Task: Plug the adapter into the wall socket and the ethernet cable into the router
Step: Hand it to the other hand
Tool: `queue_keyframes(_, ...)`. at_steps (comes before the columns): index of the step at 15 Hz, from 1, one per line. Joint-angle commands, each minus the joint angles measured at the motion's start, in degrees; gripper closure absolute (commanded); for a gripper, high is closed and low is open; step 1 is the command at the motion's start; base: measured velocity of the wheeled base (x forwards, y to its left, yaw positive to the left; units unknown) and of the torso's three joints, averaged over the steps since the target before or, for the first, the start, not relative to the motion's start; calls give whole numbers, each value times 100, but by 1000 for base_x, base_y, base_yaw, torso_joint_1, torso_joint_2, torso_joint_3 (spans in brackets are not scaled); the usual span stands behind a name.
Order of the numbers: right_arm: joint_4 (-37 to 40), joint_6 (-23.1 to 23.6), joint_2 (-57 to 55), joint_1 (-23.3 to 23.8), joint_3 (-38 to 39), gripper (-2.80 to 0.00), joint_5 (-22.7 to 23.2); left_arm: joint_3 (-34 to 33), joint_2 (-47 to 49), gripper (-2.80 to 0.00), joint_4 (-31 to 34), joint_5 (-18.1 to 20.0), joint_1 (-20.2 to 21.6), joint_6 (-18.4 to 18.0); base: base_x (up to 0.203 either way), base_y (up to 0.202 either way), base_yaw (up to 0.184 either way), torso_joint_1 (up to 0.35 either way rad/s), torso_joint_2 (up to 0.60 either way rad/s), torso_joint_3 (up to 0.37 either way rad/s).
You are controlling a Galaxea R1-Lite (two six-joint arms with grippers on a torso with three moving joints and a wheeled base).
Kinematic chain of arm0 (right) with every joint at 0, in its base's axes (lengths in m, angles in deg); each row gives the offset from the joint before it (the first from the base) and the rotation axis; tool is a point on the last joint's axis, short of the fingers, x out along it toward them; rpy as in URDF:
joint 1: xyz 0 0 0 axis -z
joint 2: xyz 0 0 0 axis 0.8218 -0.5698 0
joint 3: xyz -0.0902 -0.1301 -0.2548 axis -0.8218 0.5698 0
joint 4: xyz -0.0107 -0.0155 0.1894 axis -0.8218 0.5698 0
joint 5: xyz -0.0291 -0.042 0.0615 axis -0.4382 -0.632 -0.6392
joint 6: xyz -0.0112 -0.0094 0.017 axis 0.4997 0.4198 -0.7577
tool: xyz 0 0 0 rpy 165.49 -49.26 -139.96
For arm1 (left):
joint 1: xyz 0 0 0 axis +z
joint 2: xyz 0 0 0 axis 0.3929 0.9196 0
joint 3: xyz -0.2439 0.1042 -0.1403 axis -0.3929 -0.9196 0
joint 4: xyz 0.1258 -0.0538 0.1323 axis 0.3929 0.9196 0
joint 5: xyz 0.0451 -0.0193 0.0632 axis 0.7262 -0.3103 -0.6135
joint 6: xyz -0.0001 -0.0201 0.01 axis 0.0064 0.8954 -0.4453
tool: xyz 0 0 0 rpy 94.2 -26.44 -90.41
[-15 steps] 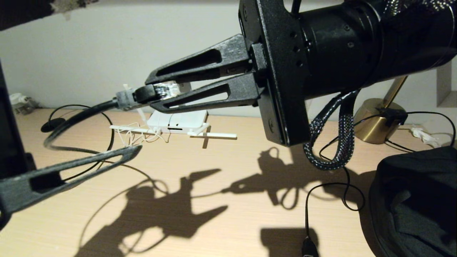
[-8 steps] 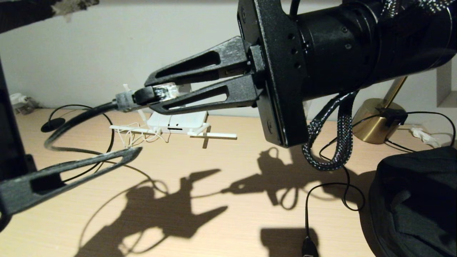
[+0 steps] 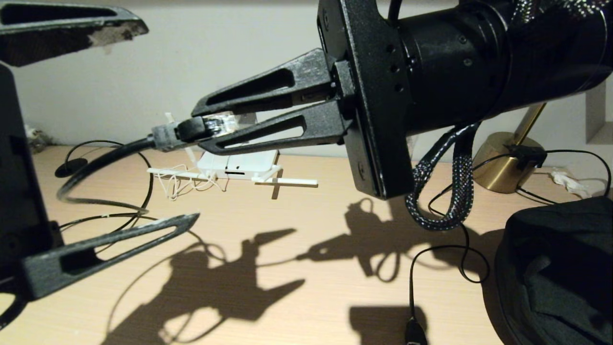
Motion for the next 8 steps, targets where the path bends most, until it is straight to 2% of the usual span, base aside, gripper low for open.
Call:
queue_keyframes(1, 13, -62, 1, -12, 42, 0, 31, -18, -3, -280, -21, 13, 6, -33, 0, 0, 0, 0, 0, 0)
queue_keyframes(8, 13, -62, -8, -12, 58, 0, 101, -44, -3, -280, -159, 11, 6, -16, 0, 0, 0, 0, 0, 0)
